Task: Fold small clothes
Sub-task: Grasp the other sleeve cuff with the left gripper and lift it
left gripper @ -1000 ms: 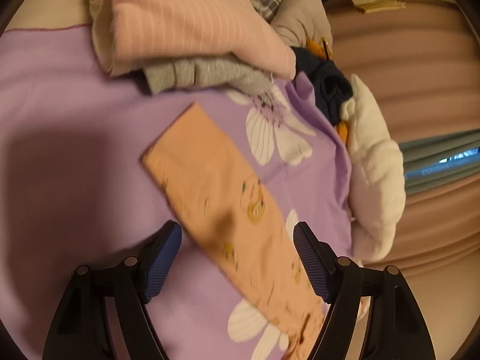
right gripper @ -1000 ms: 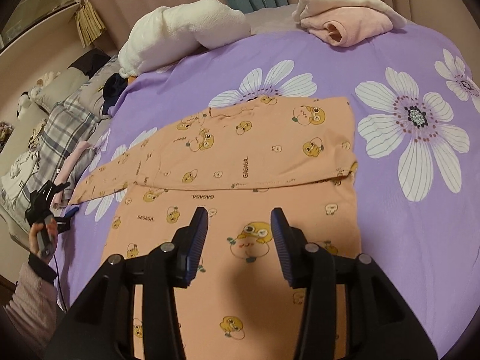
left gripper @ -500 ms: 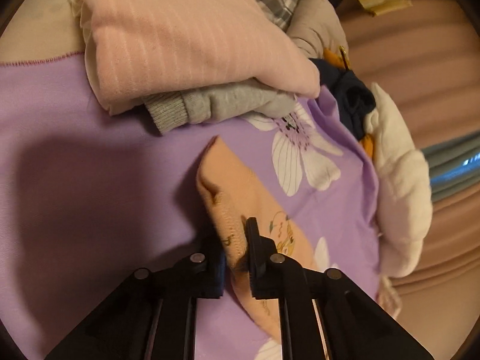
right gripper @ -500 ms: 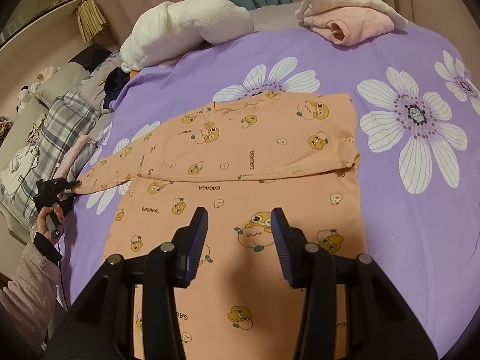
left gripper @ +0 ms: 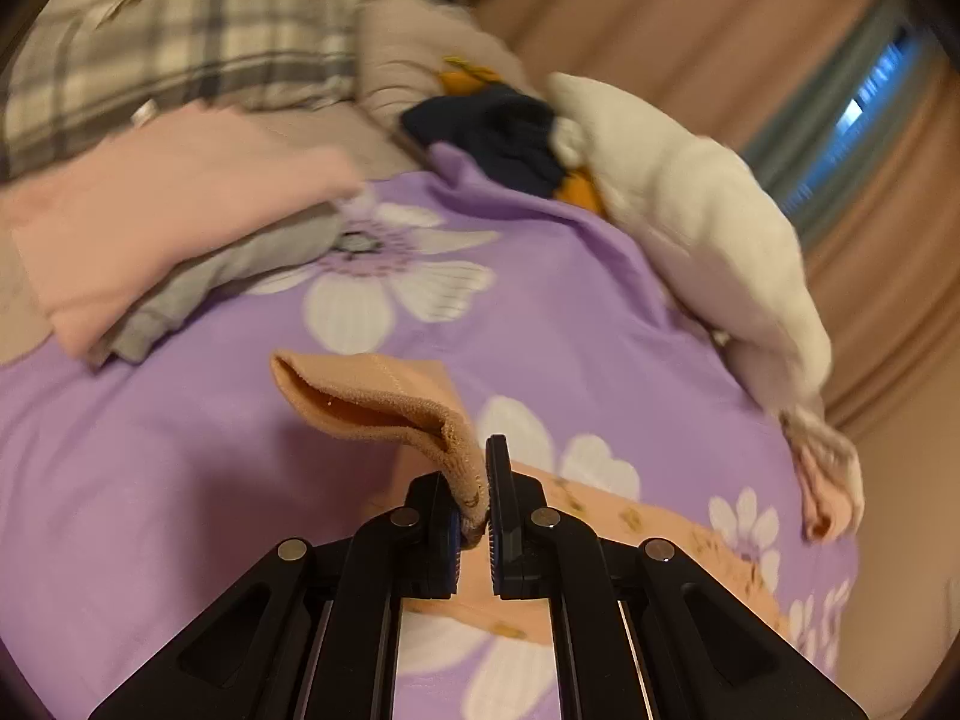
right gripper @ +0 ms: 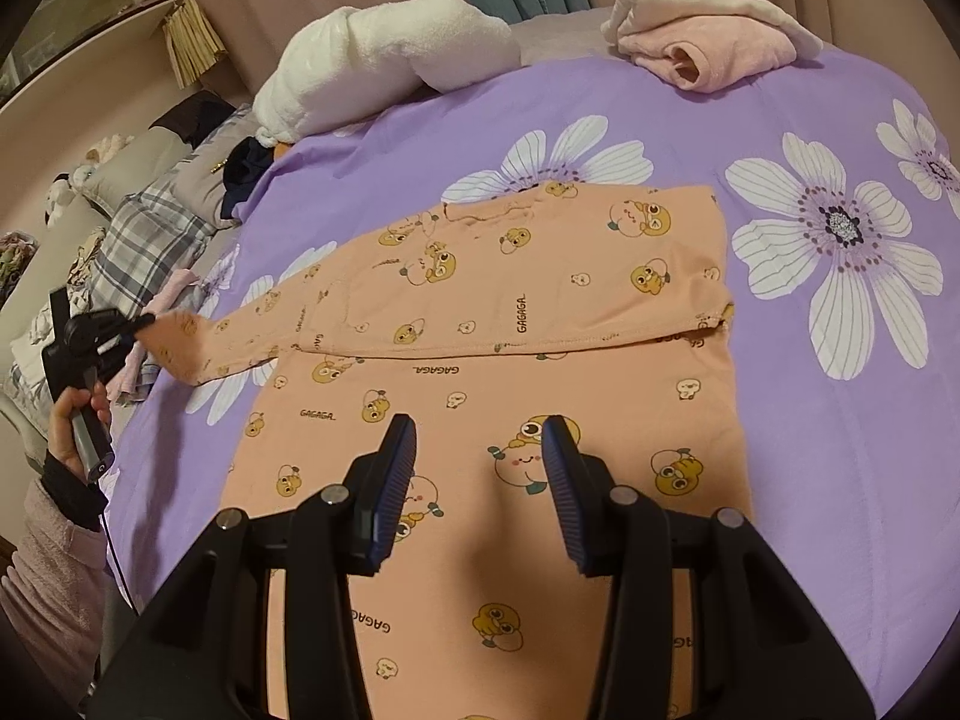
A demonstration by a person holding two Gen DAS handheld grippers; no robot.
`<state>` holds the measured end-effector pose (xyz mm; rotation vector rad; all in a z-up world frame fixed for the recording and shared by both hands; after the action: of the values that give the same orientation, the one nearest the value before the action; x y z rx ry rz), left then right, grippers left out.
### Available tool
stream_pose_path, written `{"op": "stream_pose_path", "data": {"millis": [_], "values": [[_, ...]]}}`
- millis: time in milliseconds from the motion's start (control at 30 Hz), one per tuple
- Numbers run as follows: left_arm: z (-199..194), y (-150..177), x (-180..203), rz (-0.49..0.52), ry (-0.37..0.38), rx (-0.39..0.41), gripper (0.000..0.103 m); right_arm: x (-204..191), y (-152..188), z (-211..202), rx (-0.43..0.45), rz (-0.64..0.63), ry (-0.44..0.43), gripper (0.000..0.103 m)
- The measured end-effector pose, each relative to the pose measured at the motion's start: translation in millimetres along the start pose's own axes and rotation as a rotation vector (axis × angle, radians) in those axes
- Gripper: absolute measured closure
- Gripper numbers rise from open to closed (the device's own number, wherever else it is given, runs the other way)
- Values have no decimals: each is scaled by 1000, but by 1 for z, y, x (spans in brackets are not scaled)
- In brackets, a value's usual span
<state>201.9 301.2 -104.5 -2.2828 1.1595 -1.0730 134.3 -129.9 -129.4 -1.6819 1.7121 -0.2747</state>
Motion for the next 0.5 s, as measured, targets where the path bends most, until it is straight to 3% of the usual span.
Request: {"op": "stream_pose_path", "data": {"millis": [500], "values": [[-7, 40, 121, 262, 42, -73, 99, 30, 9, -34, 65, 62, -6, 59]]}}
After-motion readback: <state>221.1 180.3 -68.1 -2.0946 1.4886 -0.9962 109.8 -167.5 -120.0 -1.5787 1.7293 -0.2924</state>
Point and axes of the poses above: each gripper's, at about its wrist camera, not at the fingertips, and z roughly the way its jaws point, x to its right, y to its underside, the point moved 6 cm from there along z, roughly the way its jaws point, and after that the axes turned 2 degrees about z, right-handed, at the moved point
